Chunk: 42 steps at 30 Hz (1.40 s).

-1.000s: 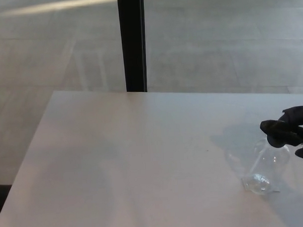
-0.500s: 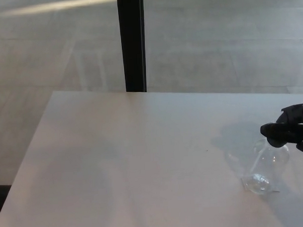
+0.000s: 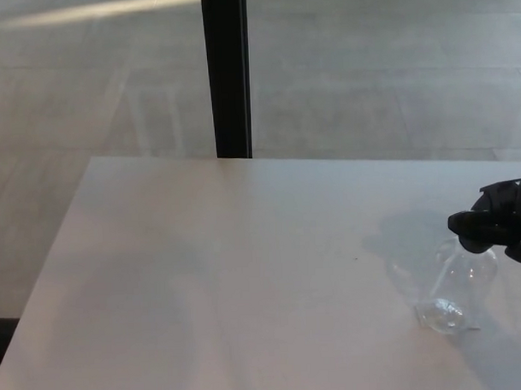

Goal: The robot uses its right hand to grab and lift the lid of the spray bottle kept in the middle of the desk and places the lid on the right side of the bottle

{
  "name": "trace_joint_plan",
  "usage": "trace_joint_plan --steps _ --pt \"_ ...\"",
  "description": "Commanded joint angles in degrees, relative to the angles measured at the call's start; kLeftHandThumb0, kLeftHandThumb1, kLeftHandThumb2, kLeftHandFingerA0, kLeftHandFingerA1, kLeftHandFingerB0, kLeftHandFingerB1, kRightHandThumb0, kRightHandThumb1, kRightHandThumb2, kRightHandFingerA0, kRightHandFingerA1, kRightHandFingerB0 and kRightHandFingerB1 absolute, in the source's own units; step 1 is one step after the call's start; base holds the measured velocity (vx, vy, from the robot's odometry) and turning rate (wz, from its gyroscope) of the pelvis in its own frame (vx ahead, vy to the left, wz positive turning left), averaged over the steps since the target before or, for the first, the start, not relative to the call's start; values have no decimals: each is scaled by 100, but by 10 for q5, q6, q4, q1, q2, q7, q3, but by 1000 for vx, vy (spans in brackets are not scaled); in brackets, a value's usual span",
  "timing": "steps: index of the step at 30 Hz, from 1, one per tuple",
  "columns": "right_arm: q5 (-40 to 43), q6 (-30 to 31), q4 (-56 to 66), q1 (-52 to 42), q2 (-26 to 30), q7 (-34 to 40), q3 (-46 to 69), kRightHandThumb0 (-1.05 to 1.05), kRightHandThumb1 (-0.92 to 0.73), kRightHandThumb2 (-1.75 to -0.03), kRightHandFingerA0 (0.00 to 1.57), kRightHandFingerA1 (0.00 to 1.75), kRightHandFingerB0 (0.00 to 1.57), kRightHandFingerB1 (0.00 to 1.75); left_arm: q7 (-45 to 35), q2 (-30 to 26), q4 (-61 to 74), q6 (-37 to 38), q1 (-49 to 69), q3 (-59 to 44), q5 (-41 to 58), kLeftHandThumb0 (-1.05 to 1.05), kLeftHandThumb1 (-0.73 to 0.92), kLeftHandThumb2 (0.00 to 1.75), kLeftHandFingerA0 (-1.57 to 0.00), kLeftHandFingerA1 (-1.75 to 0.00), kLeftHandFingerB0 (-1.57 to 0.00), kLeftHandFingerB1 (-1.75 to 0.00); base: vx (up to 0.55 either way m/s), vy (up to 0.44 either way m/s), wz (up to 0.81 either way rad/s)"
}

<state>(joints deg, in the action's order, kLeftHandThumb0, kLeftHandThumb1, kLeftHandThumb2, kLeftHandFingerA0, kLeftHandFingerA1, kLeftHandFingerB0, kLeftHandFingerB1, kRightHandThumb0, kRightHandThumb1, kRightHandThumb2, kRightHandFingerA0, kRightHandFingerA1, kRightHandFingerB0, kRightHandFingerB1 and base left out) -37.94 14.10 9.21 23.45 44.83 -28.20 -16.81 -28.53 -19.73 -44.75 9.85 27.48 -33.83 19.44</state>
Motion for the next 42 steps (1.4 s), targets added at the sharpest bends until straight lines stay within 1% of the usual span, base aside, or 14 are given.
trace_joint_plan --steps 1,14,42 --pt "-11 -14 -14 3 -7 2 5 -28 -78 -65 92 133 49 37 2 0 -2 13 4 -2 8 -69 72 62 -62 -52 -49 -39 0 0 0" --pt "-14 -25 -35 10 -22 8 6 -28 -78 -65 92 133 49 37 6 -5 6 8 4 -5 8 -69 72 62 -62 -52 -49 -39 0 0 0" --pt "-21 -43 -64 13 -34 13 4 -28 -78 -65 92 133 49 37 13 -3 3 7 6 -1 4 -69 72 62 -62 -52 -49 -39 0 0 0"
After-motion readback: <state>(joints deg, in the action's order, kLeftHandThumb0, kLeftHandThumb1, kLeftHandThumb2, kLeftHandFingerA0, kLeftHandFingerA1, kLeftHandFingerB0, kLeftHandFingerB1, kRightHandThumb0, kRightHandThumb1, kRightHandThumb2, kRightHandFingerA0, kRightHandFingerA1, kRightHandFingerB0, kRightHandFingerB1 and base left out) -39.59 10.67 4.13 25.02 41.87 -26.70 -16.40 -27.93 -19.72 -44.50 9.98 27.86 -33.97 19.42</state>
